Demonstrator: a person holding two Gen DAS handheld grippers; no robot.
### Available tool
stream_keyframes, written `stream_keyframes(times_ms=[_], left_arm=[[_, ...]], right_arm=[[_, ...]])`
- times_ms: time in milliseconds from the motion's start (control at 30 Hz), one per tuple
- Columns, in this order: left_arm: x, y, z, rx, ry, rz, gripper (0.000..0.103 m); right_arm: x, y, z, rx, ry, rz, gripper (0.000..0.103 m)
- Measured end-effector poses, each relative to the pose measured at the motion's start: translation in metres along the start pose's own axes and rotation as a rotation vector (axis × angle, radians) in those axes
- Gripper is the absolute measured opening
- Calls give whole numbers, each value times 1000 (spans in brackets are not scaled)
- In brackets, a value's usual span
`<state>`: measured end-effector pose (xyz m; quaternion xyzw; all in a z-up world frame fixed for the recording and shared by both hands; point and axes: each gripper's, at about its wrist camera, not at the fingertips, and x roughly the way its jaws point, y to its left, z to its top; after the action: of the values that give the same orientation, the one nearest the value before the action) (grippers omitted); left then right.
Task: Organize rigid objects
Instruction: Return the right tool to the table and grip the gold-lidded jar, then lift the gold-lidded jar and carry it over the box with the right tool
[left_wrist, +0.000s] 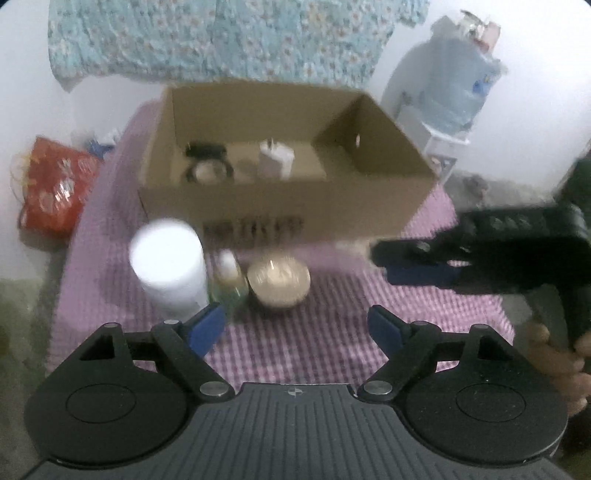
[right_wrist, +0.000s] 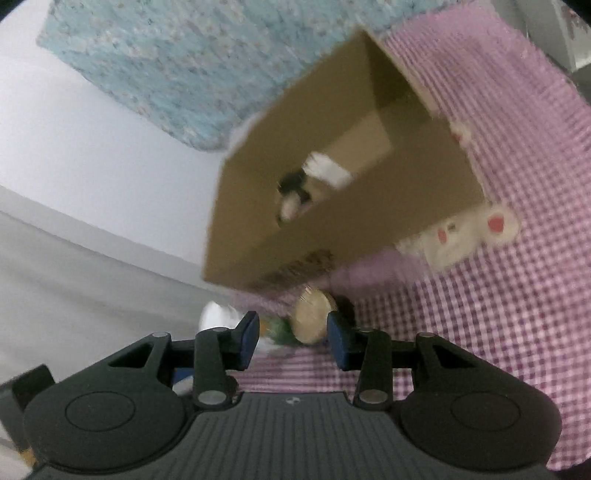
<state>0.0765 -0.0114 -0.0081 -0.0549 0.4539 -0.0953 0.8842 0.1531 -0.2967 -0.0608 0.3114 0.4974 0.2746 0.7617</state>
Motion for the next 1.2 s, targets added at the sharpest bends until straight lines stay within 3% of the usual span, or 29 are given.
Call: stream_keyframes(times_ms=[167,300,700,933,1200], left_arm=[[34,-5,-19,29,-3,17,79],[58,-4,-22,22,13,9,65],[91,-4,-20,5,-23,50,63],[92,-12,-18,34,-23,38,63],[94,-48,-24,140,4,-66,63]], right_arm=[[37,-8,-2,-1,53,-39,43],[59,-5,8,-34,66,-57,43],[99,-8,28,-71,106,-42,43],[90,-13,24,-56,123,-44,44],[53,-35,9,21,68,-97,44]])
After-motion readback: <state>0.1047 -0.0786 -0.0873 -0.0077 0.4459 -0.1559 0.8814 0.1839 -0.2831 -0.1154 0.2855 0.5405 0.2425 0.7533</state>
